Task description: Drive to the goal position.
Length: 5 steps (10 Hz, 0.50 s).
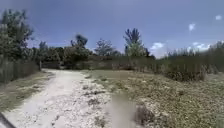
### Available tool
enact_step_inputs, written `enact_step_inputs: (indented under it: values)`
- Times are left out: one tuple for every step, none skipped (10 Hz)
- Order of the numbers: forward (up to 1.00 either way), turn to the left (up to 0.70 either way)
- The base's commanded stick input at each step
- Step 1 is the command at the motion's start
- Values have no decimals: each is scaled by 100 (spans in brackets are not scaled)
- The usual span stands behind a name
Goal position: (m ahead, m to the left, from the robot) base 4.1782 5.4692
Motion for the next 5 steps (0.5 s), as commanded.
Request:
enact_step_inputs:
  values:
    - [50,0]
    - [50,0]
    - [50,0]
    - [50,0]
    - [50,0]
